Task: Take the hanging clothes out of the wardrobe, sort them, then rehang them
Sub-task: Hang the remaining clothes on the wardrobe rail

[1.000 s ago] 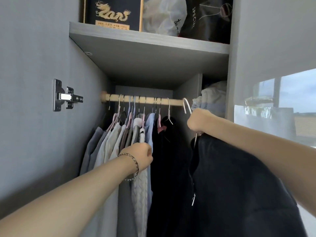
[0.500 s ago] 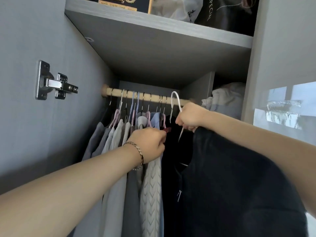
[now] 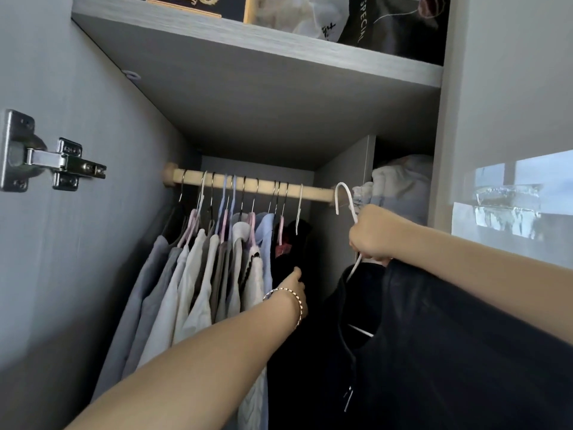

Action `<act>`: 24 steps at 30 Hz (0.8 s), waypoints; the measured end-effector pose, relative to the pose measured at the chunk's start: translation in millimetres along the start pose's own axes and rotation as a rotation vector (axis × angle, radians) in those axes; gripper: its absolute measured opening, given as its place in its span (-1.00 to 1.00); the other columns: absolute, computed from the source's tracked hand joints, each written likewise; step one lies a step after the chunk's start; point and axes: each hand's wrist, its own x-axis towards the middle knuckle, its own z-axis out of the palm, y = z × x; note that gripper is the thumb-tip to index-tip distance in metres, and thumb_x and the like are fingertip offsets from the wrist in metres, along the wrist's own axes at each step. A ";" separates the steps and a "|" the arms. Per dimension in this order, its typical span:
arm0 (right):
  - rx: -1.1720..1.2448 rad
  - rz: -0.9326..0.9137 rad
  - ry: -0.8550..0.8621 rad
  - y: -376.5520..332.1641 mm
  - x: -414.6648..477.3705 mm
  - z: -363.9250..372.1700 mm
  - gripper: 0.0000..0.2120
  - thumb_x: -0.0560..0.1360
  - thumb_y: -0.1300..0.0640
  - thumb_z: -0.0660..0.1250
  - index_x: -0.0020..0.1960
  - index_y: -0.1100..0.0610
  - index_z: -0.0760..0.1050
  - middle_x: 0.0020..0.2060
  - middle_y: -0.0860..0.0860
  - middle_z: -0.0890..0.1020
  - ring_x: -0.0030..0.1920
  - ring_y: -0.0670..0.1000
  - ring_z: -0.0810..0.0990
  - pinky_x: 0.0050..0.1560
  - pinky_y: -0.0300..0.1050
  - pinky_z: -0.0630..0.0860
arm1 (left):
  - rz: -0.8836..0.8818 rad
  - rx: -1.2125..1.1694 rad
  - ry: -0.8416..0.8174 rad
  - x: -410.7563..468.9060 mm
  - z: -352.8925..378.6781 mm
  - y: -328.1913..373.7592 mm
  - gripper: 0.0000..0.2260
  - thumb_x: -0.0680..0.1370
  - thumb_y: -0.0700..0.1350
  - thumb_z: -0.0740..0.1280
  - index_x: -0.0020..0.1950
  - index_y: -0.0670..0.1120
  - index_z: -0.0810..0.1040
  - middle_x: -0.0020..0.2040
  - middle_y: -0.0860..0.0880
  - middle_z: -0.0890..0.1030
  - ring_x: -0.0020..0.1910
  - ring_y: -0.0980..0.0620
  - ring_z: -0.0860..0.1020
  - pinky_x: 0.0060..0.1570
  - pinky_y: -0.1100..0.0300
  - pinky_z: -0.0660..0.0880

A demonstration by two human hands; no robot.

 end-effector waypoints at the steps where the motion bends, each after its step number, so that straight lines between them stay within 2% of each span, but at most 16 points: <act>1: 0.095 0.052 -0.069 0.7 3.0 2.0 -0.62 0.52 0.38 0.17 -0.38 0.16 0.12 -0.33 0.16 0.45 -0.43 -0.05 0.18 -0.38 -0.26 0.17 | 0.010 0.032 -0.028 -1.1 6.6 -1.1 -0.58 0.61 0.00 0.14 0.47 -0.03 0.26 0.47 -0.07 0.29 0.49 -0.11 0.16 0.44 -0.15 -0.02; 3: 0.041 0.111 -0.029 0.3 9.3 -1.7 -0.70 0.54 0.35 0.17 -0.35 0.19 0.22 -0.40 0.07 0.26 -0.40 -0.05 0.16 -0.39 -0.25 0.15 | 0.026 0.074 -0.077 -14.3 20.4 -11.7 -0.59 0.62 -0.01 0.13 0.46 -0.07 0.28 0.48 -0.09 0.28 0.50 -0.11 0.15 0.44 -0.16 -0.05; 4: 0.046 0.085 0.000 -1.1 12.6 -1.6 -0.82 0.55 0.33 0.16 -0.24 0.25 0.35 -0.40 0.06 0.26 -0.37 -0.03 0.24 -0.39 -0.24 0.17 | 0.027 0.106 -0.095 -17.8 29.3 -16.2 -0.59 0.62 -0.01 0.15 0.45 -0.07 0.30 0.47 -0.09 0.29 0.50 -0.11 0.15 0.44 -0.17 -0.06; 5: 0.075 0.100 0.028 -5.6 9.5 -5.9 -0.88 0.55 0.32 0.15 -0.05 0.30 0.45 -0.37 0.08 0.33 -0.27 0.02 0.37 -0.37 -0.24 0.20 | 0.037 0.130 -0.109 -21.3 35.9 -21.1 -0.60 0.61 0.00 0.18 0.43 -0.07 0.33 0.46 -0.09 0.31 0.49 -0.10 0.17 0.44 -0.17 -0.07; 6: 0.066 0.052 0.084 -7.9 12.2 -5.2 -0.79 0.56 0.32 0.13 0.14 0.30 0.46 -0.27 0.12 0.44 -0.10 0.06 0.47 -0.33 -0.24 0.24 | 0.048 0.136 -0.103 -24.7 41.2 -25.6 -0.61 0.59 -0.01 0.21 0.40 -0.06 0.37 0.44 -0.08 0.35 0.47 -0.09 0.19 0.43 -0.17 -0.06; 7: 0.121 0.041 0.099 -10.5 12.8 -4.1 -0.72 0.57 0.32 0.12 0.25 0.27 0.42 -0.12 0.11 0.52 0.09 0.08 0.49 -0.28 -0.21 0.26 | 0.064 0.127 -0.075 -29.7 44.2 -29.6 -0.63 0.57 -0.01 0.24 0.36 -0.05 0.41 0.40 -0.08 0.39 0.45 -0.08 0.22 0.43 -0.16 -0.05; 8: 0.118 0.000 0.126 -15.2 16.1 -0.7 -0.69 0.58 0.32 0.12 0.30 0.25 0.39 -0.01 0.09 0.53 0.18 0.10 0.49 -0.24 -0.17 0.29 | 0.085 0.093 -0.025 -33.0 45.7 -33.1 -0.65 0.55 -0.03 0.25 0.34 -0.04 0.44 0.37 -0.07 0.42 0.43 -0.07 0.25 0.43 -0.15 -0.04; 9: 0.180 0.057 0.169 -21.4 21.1 -0.4 -0.68 0.58 0.31 0.12 0.31 0.25 0.38 0.03 0.09 0.54 0.15 0.11 0.51 -0.23 -0.14 0.31 | 0.105 0.018 0.046 -36.6 44.9 -35.2 -0.64 0.54 -0.06 0.25 0.34 -0.01 0.43 0.35 -0.07 0.43 0.42 -0.06 0.25 0.43 -0.13 -0.04; 11: 0.438 0.124 0.233 -21.3 52.2 6.8 -0.69 0.55 0.28 0.16 0.28 0.32 0.39 -0.14 0.16 0.54 -0.14 0.08 0.54 -0.26 -0.14 0.38 | 0.104 -0.249 0.240 -45.2 40.4 -39.4 -0.56 0.52 -0.10 0.23 0.40 0.06 0.35 0.37 -0.04 0.40 0.43 -0.04 0.22 0.46 -0.05 -0.02; 12: 0.469 0.143 0.284 -21.9 66.3 10.1 -0.68 0.54 0.26 0.17 0.26 0.34 0.40 -0.14 0.23 0.53 -0.17 0.13 0.54 -0.22 -0.12 0.45 | 0.074 -0.425 0.360 -51.2 38.8 -43.0 -0.54 0.51 -0.10 0.22 0.42 0.08 0.32 0.39 -0.01 0.36 0.44 -0.01 0.20 0.47 0.00 0.00; 14: 0.503 0.179 0.320 -24.5 95.2 16.9 -0.67 0.52 0.24 0.19 0.25 0.34 0.41 0.11 0.26 0.54 0.05 0.21 0.58 -0.01 -0.10 0.51 | -0.033 -0.704 0.591 -64.5 40.4 -55.3 -0.58 0.51 -0.07 0.16 0.38 0.05 0.38 0.39 0.04 0.36 0.41 0.03 0.24 0.43 0.12 0.09; 15: 0.500 0.175 0.323 -26.4 106.0 20.7 -0.67 0.51 0.23 0.20 0.24 0.33 0.42 0.17 0.26 0.52 0.13 0.21 0.56 0.02 -0.10 0.50 | -0.112 -0.779 0.663 -70.2 44.7 -63.6 -0.59 0.49 -0.05 0.11 0.33 0.02 0.44 0.36 0.05 0.39 0.37 0.03 0.29 0.39 0.14 0.15; 17: 0.516 0.163 0.320 -29.9 126.7 25.8 -0.68 0.49 0.23 0.23 0.21 0.32 0.46 0.20 0.26 0.51 0.17 0.22 0.54 0.09 -0.11 0.49 | -0.277 -0.845 0.695 -80.5 59.0 -79.9 -0.60 0.48 -0.03 0.04 0.25 -0.02 0.49 0.27 0.03 0.46 0.31 0.01 0.35 0.30 0.16 0.23; 20: 0.522 0.162 0.314 -31.4 147.3 16.2 -0.68 0.49 0.29 0.26 0.23 0.33 0.46 0.20 0.25 0.54 0.23 0.22 0.51 0.26 -0.05 0.44 | -0.511 -0.965 0.594 -92.4 83.2 -100.2 -0.76 0.58 -0.08 0.09 0.15 -0.03 0.50 0.16 0.02 0.48 0.20 -0.01 0.41 0.18 0.13 0.34; 24: 0.552 0.157 0.402 -32.2 171.9 -3.0 -0.66 0.52 0.30 0.24 0.27 0.37 0.42 0.24 0.25 0.51 0.26 0.21 0.50 0.16 -0.09 0.45 | -0.734 -1.095 0.557 -106.1 100.3 -118.3 -0.87 0.55 -0.13 0.17 -0.04 0.02 0.50 -0.05 0.06 0.48 -0.07 0.04 0.46 -0.06 0.16 0.44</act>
